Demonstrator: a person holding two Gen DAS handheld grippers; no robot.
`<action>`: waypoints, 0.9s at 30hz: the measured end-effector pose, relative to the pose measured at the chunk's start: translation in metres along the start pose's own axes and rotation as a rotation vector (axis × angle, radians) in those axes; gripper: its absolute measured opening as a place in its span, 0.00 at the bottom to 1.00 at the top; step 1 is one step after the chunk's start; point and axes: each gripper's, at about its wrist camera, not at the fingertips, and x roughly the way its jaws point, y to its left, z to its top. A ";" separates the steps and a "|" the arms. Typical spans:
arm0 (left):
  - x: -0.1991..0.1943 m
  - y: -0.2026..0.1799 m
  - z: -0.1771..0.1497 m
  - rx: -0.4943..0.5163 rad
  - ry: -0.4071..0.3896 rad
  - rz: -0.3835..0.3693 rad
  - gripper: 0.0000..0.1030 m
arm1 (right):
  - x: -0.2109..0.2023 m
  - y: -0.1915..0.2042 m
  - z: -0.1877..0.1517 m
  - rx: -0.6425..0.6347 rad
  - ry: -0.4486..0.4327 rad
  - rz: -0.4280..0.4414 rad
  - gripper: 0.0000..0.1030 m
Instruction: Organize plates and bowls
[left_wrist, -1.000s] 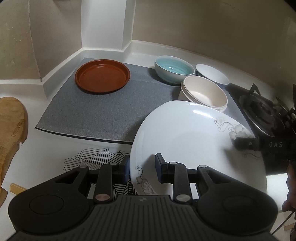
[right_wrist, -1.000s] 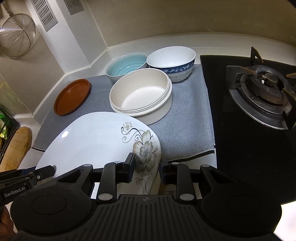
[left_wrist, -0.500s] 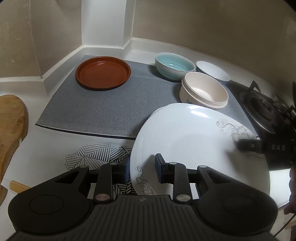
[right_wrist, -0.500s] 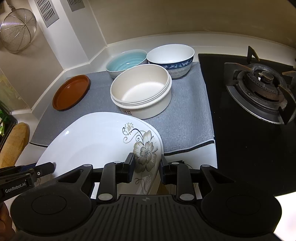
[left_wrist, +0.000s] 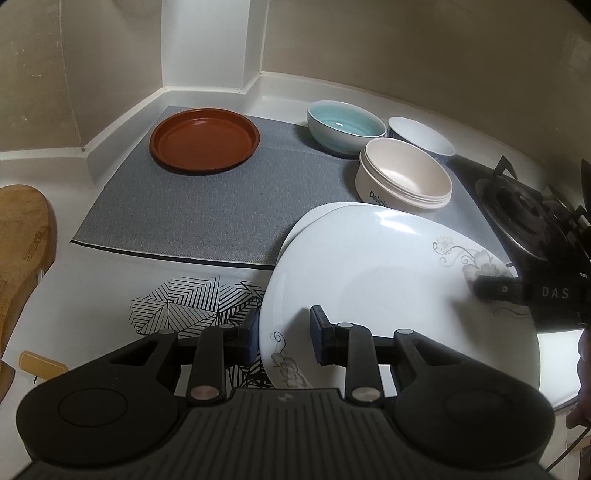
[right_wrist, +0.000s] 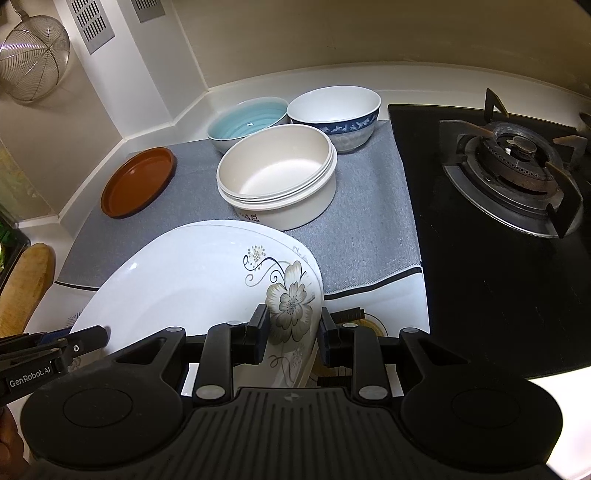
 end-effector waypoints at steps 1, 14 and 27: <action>0.000 0.000 0.000 0.001 0.000 0.000 0.31 | 0.000 0.000 0.000 0.001 0.000 -0.001 0.28; 0.002 -0.007 -0.003 0.008 0.006 0.010 0.31 | 0.000 -0.002 -0.004 0.007 0.009 -0.012 0.28; 0.001 -0.009 -0.006 0.001 0.011 0.032 0.31 | 0.006 -0.002 -0.003 0.000 0.024 -0.006 0.28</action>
